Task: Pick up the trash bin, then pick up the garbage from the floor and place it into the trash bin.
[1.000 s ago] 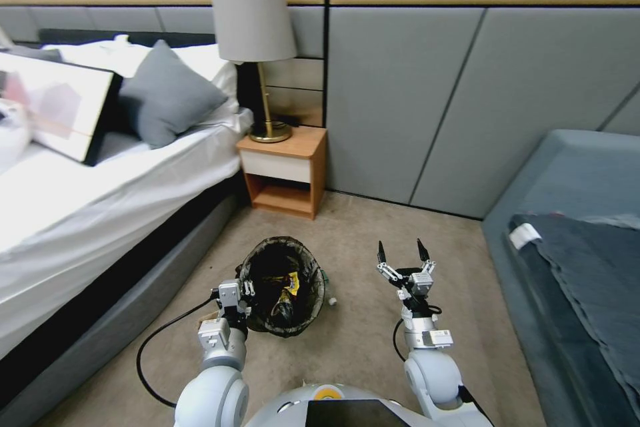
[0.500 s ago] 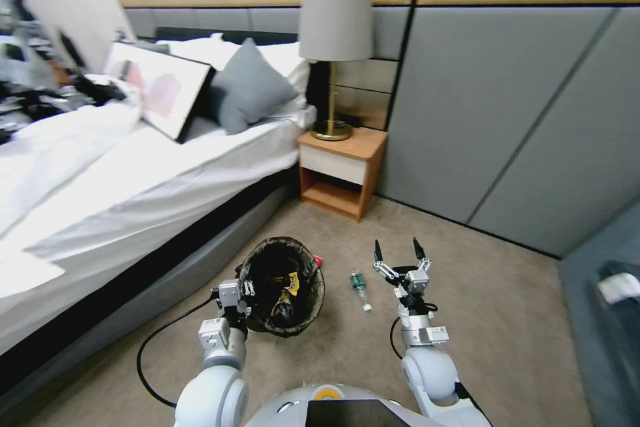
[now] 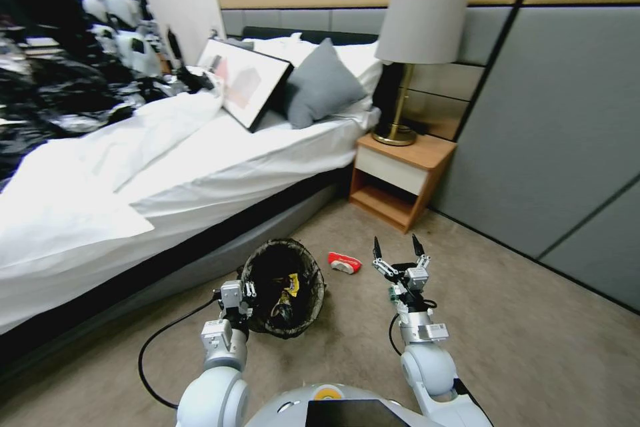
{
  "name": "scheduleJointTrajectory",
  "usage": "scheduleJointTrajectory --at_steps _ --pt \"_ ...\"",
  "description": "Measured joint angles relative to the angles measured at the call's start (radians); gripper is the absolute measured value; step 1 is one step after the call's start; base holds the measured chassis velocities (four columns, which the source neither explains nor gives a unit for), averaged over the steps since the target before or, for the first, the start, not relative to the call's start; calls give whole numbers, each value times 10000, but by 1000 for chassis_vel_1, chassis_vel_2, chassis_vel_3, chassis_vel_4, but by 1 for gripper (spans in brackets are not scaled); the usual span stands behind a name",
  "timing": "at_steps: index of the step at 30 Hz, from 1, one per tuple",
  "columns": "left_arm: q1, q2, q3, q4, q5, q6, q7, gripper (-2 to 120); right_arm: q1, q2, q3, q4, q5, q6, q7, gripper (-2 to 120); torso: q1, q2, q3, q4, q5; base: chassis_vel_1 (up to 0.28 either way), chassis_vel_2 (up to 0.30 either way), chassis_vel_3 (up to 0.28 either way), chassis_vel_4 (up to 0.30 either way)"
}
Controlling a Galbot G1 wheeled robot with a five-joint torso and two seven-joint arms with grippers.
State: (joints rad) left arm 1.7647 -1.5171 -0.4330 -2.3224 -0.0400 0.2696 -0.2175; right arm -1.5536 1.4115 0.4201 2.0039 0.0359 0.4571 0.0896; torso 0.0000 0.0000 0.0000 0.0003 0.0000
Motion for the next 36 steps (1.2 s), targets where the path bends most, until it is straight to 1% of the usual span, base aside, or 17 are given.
scheduleJointTrajectory --at_steps 2,4,8,11,12,13,16,17,20,21,24,25,27,30,32,33,36 --pt "0 0 10 2 10 -11 1 6 33 -37 55 10 0 -29 -3 100 0 -1 0 0 0 0 0 0 0" --pt "4 4 48 2 15 -15 4 6 51 -68 109 27 0 -72 -4 100 0 -1 0 -7 0 0 0 0 0" --pt "7 7 65 2 22 -16 5 6 78 -90 131 29 -2 -201 -6 100 0 0 0 -7 0 0 0 0 0" --pt "28 12 72 -2 38 -26 -1 6 333 -155 200 -123 77 -536 22 100 0 0 0 -4 1 0 0 0 0" --pt "56 9 81 -9 51 -38 -9 6 598 -242 261 -334 145 -912 127 100 0 0 0 -3 0 0 0 0 0" --pt "56 9 81 -9 51 -38 -9 6 598 -242 261 -334 145 -912 127 100 0 0 0 -3 0 0 0 0 0" --pt "76 -5 84 -39 70 -47 -15 6 984 -441 351 -697 266 -2035 517 100 0 0 0 -4 1 0 0 0 0" --pt "76 -5 84 -39 70 -47 -15 6 984 -441 351 -697 266 -2035 517 100 0 0 0 -4 1 0 0 0 0" --pt "80 -20 83 -43 91 -48 -18 6 1372 -608 459 -1203 532 -3009 759 100 0 -1 0 -3 1 0 0 0 0" --pt "80 -20 83 -43 91 -48 -18 6 1372 -608 459 -1203 532 -3009 759 100 0 -1 0 -3 1 0 0 0 0" --pt "83 -33 88 -44 105 -49 -18 6 1727 -746 612 -1852 646 -3575 775 100 0 0 1 -4 0 0 0 0 0" --pt "83 -33 88 -44 105 -49 -18 6 1727 -746 612 -1852 646 -3575 775 100 0 0 1 -4 0 0 0 0 0" --pt "83 -33 84 -46 109 -49 -18 6 1967 -839 643 -2466 897 -4021 748 100 0 -1 1 -4 1 0 0 0 0" --pt "77 -29 82 -47 110 -48 -17 6 2121 -876 644 -2837 942 -4213 713 100 0 0 0 -3 1 0 0 0 0" --pt "73 -28 84 -45 113 -48 -15 6 2397 -923 642 -3571 969 -4936 577 100 0 0 1 -3 3 0 0 0 0" --pt "73 -28 84 -45 113 -48 -15 6 2397 -923 642 -3571 969 -4936 577 100 0 0 1 -3 3 0 0 0 0" --pt "71 -27 99 -38 115 -49 -13 6 2701 -939 632 -4341 986 -5463 395 100 0 -1 0 -4 1 0 0 0 0"
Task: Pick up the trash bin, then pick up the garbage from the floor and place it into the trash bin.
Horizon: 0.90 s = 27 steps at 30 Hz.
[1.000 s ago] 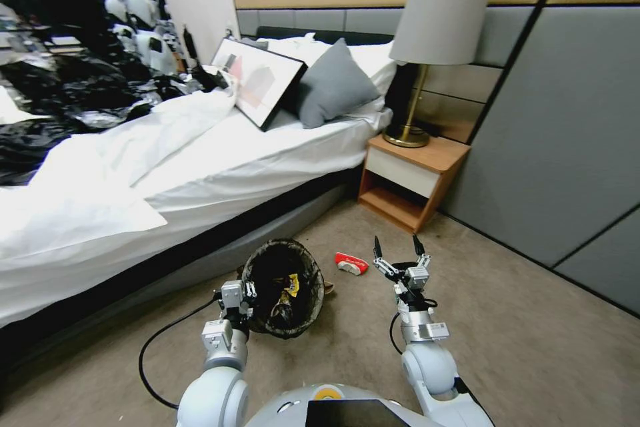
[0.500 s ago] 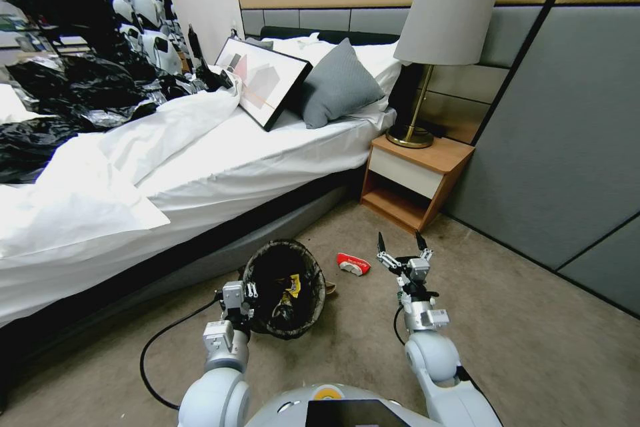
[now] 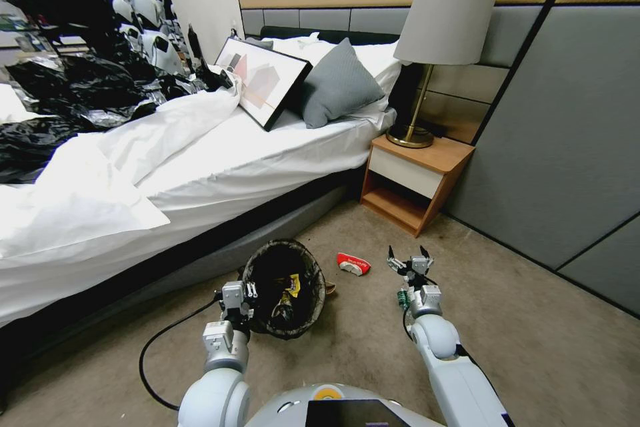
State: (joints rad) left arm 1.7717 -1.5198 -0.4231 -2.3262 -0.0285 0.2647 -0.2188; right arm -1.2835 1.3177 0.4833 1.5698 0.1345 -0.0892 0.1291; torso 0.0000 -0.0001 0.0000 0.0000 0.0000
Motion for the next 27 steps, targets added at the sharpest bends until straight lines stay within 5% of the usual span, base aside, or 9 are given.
scheduleJointTrajectory --at_steps 27 --pt "91 -14 6 -58 18 7 -57 6 1083 92 218 -4477 -425 512 -910 100 0 0 0 0 1 0 0 0 0"
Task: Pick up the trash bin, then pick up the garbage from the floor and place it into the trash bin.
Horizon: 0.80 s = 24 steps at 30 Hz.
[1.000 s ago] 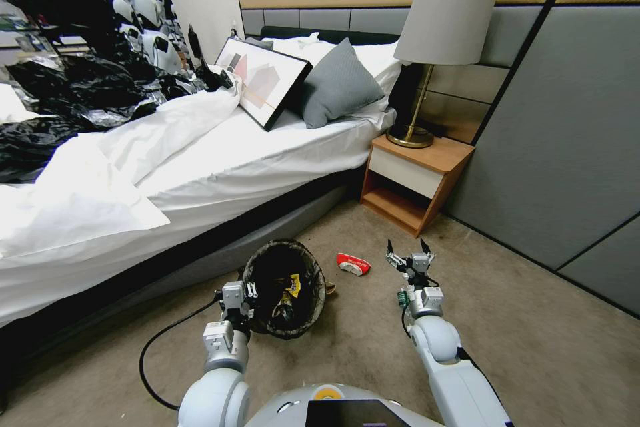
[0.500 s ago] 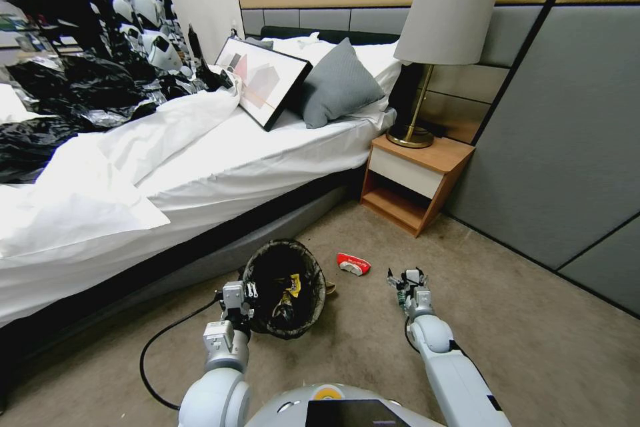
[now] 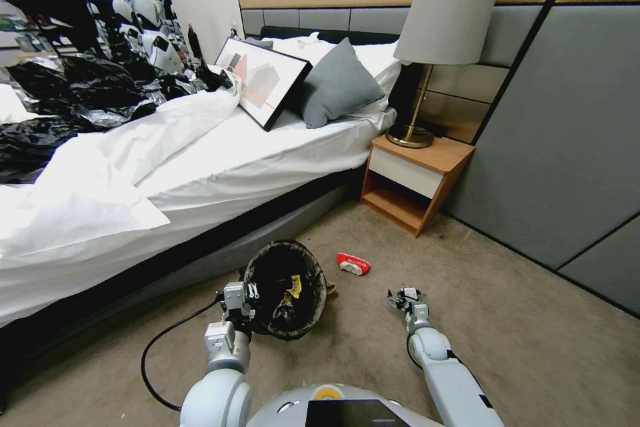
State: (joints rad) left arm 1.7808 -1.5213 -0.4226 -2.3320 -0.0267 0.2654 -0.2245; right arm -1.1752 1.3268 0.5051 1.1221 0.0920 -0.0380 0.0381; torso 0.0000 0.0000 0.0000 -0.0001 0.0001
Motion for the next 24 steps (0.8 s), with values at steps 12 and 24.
scheduleJointTrajectory --at_steps 12,24 --pt "50 -32 15 -14 30 6 -4 6 415 -5 100 -1035 65 550 -174 93 -1 0 0 2 -5 0 0 0 0" --pt "-8 -53 91 85 71 6 -2 6 144 106 156 -878 -119 829 -260 48 -1 0 -1 1 -2 0 0 0 0"
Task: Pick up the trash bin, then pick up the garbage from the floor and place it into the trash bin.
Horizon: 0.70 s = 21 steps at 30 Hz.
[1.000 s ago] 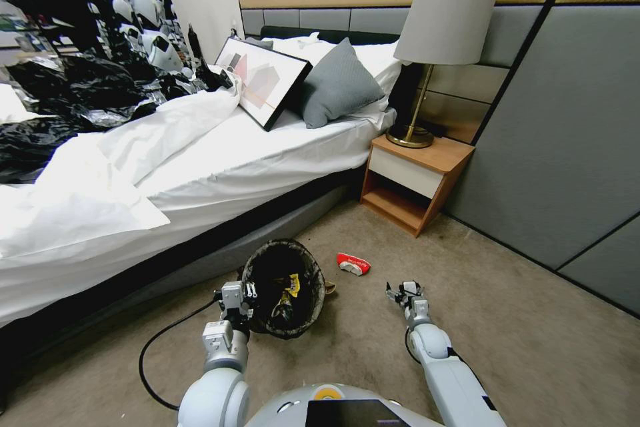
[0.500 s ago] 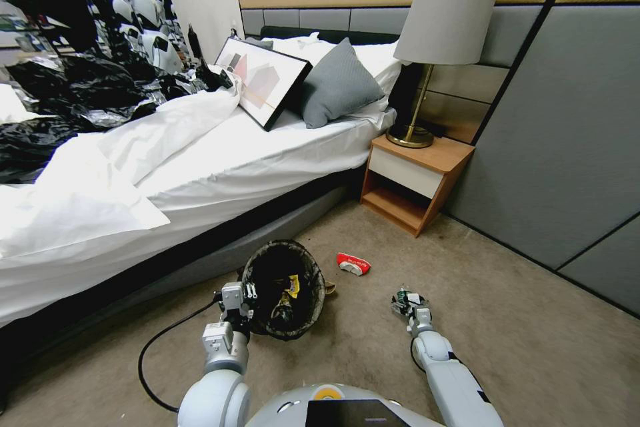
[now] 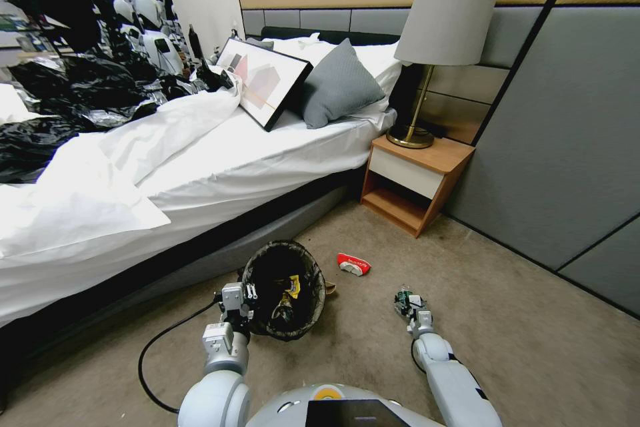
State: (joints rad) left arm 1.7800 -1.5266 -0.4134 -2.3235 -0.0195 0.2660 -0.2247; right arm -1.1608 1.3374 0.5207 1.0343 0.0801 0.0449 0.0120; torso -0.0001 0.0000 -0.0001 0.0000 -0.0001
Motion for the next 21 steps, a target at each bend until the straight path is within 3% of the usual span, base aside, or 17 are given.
scheduleJointTrajectory --at_steps 3,7,17,21 --pt "-25 15 -17 0 -11 0 5 6 -37 27 9 23 -46 27 2 34 0 0 0 -1 -2 0 0 0 0" --pt "-28 20 -28 4 -22 0 9 6 -42 33 12 44 -64 35 12 29 0 0 0 -1 0 0 0 0 0" --pt "-54 14 -30 34 -24 0 28 6 -221 -1 -23 538 -72 196 184 29 0 0 2 -5 8 0 0 0 0" --pt "-78 22 -65 50 -33 0 35 6 -597 -10 -211 1851 20 852 416 29 0 -1 3 -3 3 0 0 0 0"
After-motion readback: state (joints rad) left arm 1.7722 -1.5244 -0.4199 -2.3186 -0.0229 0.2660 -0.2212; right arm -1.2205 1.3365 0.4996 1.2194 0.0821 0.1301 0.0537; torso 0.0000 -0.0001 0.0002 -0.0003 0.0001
